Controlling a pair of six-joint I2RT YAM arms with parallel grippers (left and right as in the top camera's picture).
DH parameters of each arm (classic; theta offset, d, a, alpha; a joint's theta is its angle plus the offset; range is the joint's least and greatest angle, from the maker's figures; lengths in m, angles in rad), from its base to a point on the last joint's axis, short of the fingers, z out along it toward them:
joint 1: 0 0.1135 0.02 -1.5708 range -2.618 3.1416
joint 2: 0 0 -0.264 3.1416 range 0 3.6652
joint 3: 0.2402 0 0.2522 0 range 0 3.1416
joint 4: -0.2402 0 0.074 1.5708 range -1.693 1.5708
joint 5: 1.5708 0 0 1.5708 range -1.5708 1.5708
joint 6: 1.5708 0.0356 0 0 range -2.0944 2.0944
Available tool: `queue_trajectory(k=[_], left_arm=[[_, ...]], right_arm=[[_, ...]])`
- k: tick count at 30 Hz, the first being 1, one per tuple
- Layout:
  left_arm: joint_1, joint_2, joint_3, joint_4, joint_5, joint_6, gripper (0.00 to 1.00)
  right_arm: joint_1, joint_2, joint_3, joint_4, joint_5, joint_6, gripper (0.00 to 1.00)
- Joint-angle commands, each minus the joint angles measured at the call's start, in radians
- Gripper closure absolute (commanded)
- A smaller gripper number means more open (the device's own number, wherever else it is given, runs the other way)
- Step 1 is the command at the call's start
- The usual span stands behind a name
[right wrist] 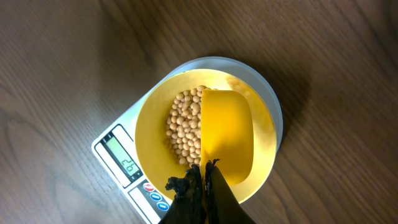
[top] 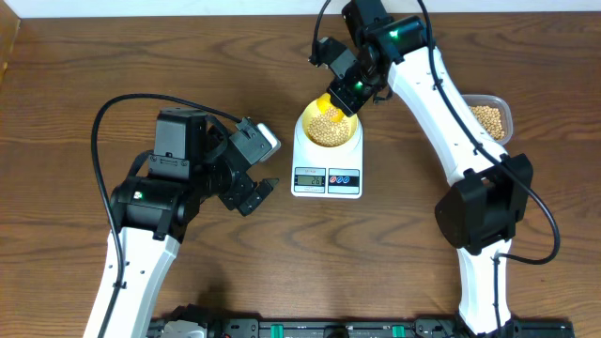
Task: Scoop item into bowl and weigh 50g on scale
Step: 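Tilt the scoop with the right gripper to pour soybeans into the bowl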
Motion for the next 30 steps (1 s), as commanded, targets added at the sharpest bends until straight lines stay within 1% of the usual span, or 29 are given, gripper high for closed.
queue_trajectory(k=[1,19,24,30], left_arm=[[0.005,-0.011,-0.008,-0.002,0.01,0.006,0.06],[0.005,-0.011,-0.008,-0.002,0.01,0.006,0.06],[0.005,-0.011,-0.008,-0.002,0.01,0.006,0.06],[0.005,-0.011,-0.008,-0.002,0.01,0.006,0.06]], right_arm=[[0.011,-0.049,0.021,-0.003,0.027,-0.026,0.99],[0.011,-0.073,0.022,0.0,0.037,-0.036,0.99],[0.021,-0.073,0.022,0.0,0.04,-0.111,0.99],[0.038,-0.073,0.022,0.001,0.103,-0.131,0.99]])
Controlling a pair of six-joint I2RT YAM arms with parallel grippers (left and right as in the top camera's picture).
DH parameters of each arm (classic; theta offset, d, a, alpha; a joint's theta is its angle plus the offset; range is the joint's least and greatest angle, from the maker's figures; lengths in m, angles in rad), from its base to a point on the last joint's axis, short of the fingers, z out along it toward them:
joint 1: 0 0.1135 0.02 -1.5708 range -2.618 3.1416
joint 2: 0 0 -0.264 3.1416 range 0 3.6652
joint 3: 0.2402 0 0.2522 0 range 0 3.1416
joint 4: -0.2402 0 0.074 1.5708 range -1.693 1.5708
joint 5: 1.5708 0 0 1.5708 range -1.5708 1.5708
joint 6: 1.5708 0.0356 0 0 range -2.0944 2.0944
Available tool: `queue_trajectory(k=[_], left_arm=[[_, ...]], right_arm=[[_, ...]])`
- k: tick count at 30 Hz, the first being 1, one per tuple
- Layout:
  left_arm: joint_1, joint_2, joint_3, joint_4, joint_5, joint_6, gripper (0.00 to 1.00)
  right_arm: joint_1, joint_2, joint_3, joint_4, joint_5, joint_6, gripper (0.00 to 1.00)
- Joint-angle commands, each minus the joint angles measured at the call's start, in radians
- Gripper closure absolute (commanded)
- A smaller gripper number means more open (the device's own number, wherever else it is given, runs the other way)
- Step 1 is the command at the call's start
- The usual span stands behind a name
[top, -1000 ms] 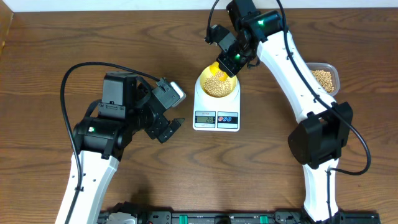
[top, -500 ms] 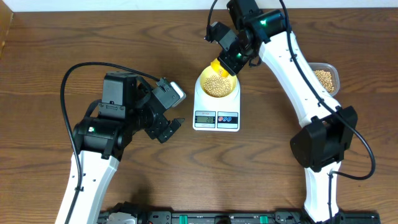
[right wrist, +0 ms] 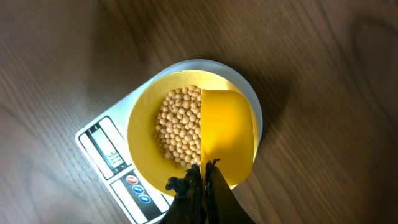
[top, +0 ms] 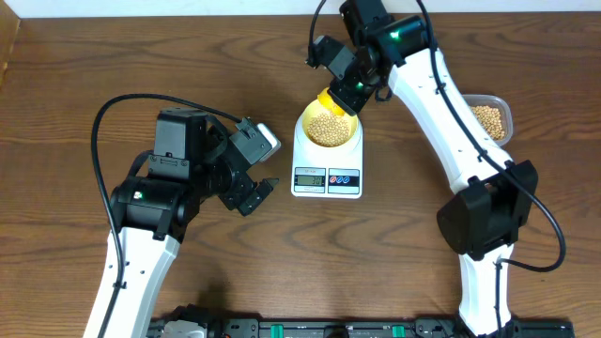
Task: Scoop item into bowl and weigh 50g on scale
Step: 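Tilt the scoop with the right gripper to pour soybeans into the bowl, then move the empty scoop back right to the soybean tub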
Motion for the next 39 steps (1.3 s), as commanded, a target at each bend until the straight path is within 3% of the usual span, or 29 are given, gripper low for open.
queue_trajectory(k=[1,27,33,37,39], left_arm=[[0.005,-0.011,-0.008,-0.002,0.01,0.006,0.06],[0.005,-0.011,-0.008,-0.002,0.01,0.006,0.06],[0.005,-0.011,-0.008,-0.002,0.01,0.006,0.06],[0.005,-0.011,-0.008,-0.002,0.01,0.006,0.06],[0.005,-0.011,-0.008,-0.002,0.01,0.006,0.06]], right_arm=[[0.021,-0.038,0.021,0.0,0.047,-0.038,0.99],[0.016,-0.054,0.022,0.032,0.06,0.025,0.99],[-0.016,-0.083,0.022,0.06,0.075,0.143,0.99],[-0.075,-0.111,0.022,0.047,0.146,0.354,0.99],[-0.121,-0.132,0.022,0.029,0.138,0.394,0.99]])
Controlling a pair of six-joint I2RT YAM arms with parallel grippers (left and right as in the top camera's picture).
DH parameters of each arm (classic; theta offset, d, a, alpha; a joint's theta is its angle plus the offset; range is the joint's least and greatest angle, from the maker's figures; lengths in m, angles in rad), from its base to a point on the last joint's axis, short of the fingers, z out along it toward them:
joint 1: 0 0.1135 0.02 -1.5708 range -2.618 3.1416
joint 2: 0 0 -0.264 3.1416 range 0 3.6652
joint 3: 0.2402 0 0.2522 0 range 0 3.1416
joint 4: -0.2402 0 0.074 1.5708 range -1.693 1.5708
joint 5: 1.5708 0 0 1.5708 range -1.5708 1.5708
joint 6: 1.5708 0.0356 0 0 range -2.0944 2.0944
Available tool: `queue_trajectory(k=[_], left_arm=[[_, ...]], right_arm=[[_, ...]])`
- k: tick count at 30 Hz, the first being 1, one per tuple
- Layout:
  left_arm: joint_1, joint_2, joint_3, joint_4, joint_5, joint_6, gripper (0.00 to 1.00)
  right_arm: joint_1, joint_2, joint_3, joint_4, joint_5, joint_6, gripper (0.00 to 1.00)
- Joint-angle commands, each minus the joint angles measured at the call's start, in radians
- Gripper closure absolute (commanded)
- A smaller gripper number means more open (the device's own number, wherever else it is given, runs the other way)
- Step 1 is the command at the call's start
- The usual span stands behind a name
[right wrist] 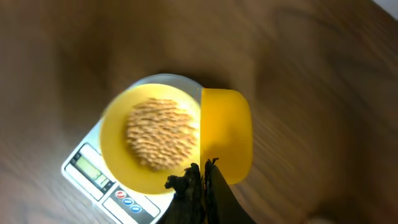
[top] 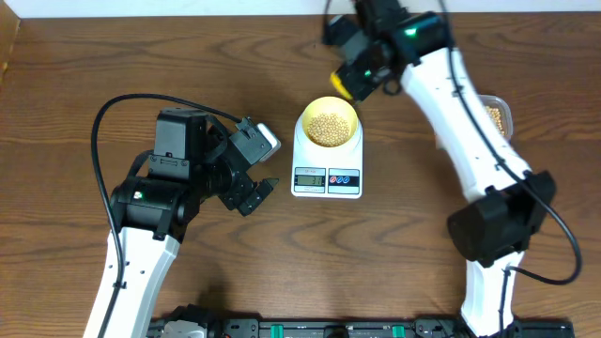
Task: Scoop item into bowl and weigh 50g on scale
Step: 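Move the empty scoop back right to the soybean tub, then dip the scoop into the soybeans and lift a second scoopful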
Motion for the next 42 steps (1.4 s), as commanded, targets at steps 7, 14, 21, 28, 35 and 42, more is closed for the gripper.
queue_trajectory(k=[7,14,21,28,35,42], left_arm=[[0.005,-0.011,-0.008,-0.002,0.01,0.006,0.06],[0.005,-0.011,-0.008,-0.002,0.01,0.006,0.06],[0.005,-0.011,-0.008,-0.002,0.01,0.006,0.06],[0.005,-0.011,-0.008,-0.002,0.01,0.006,0.06],[0.005,-0.011,-0.008,-0.002,0.01,0.006,0.06],[0.005,-0.011,-0.008,-0.002,0.01,0.006,0.06]], right_arm=[[-0.261,-0.112,0.022,-0.142,0.03,0.175,0.99],[-0.402,-0.11,0.009,-0.224,0.03,0.124,0.99],[-0.463,-0.11,0.008,-0.273,0.031,0.115,0.99],[-0.509,-0.099,0.002,-0.282,0.031,0.092,0.99],[-0.517,-0.062,-0.039,-0.282,0.03,0.084,0.99],[-0.513,-0.019,-0.098,-0.27,0.016,0.077,0.99]])
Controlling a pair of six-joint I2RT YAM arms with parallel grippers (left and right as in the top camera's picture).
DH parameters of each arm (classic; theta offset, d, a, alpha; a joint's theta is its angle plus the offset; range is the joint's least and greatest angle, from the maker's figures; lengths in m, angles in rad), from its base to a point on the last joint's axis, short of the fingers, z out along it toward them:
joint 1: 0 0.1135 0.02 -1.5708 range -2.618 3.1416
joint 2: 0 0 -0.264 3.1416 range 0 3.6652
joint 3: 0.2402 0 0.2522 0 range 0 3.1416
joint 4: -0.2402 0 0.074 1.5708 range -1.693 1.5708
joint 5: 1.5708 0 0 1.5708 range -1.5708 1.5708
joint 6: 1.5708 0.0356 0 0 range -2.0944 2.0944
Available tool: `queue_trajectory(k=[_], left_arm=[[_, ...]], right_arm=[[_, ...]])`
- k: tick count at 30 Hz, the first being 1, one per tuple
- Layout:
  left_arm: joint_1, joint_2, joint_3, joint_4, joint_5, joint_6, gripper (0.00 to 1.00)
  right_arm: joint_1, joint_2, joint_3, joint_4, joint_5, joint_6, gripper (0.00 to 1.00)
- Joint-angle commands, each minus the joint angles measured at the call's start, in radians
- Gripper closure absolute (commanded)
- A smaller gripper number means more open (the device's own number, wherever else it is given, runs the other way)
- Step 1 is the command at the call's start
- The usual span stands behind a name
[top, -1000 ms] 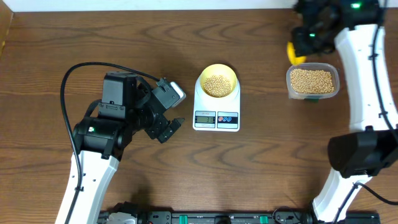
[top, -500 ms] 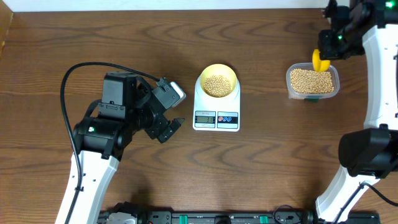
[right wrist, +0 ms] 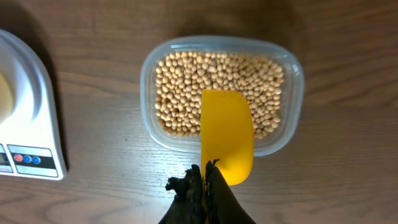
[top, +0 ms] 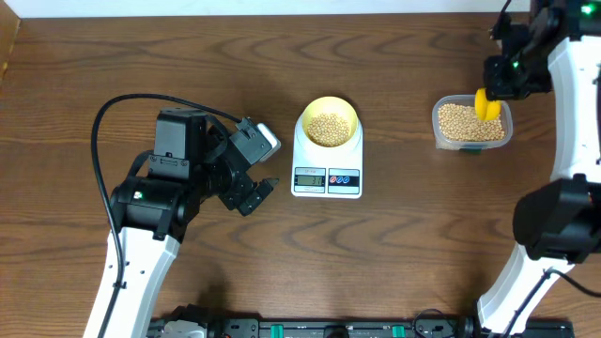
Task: Scoop item into bowl and weigh 50g on scale
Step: 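Dip the scoop into the soybeans and lift a second scoopful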
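Note:
A yellow bowl holding soybeans sits on the white scale at the table's middle; the scale's corner shows at the left of the right wrist view. My right gripper is shut on the handle of a yellow scoop, which hangs empty over the clear container of soybeans at the right. In the overhead view the scoop is above the container's right part. My left gripper rests open left of the scale, holding nothing.
The left arm's body lies on the table left of the scale. The right arm runs along the right edge. A black rail lines the front edge.
My right gripper has moved with the empty scoop from beside the bowl's upper right to over the soybean container at the right. The left arm has not moved.
At first the scoop was tipped over the bowl on the scale, beans in the bowl. Then it stood a little higher above the bowl, then off the bowl's right rim. Now it hangs empty over the bean container.

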Motion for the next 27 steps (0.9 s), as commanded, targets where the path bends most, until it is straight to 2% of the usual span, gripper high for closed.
queue_trajectory(k=[1,11,19,27], left_arm=[[0.005,-0.011,-0.008,-0.002,0.01,0.006,0.06],[0.005,-0.011,-0.008,-0.002,0.01,0.006,0.06],[0.005,-0.011,-0.008,-0.002,0.01,0.006,0.06],[0.005,-0.011,-0.008,-0.002,0.01,0.006,0.06]], right_arm=[[0.002,0.03,-0.044,0.015,-0.012,-0.022,0.99],[-0.001,0.048,-0.168,0.097,-0.025,-0.029,0.99],[-0.001,0.05,-0.308,0.23,-0.194,0.003,0.99],[-0.018,0.049,-0.328,0.248,-0.238,0.042,0.99]])
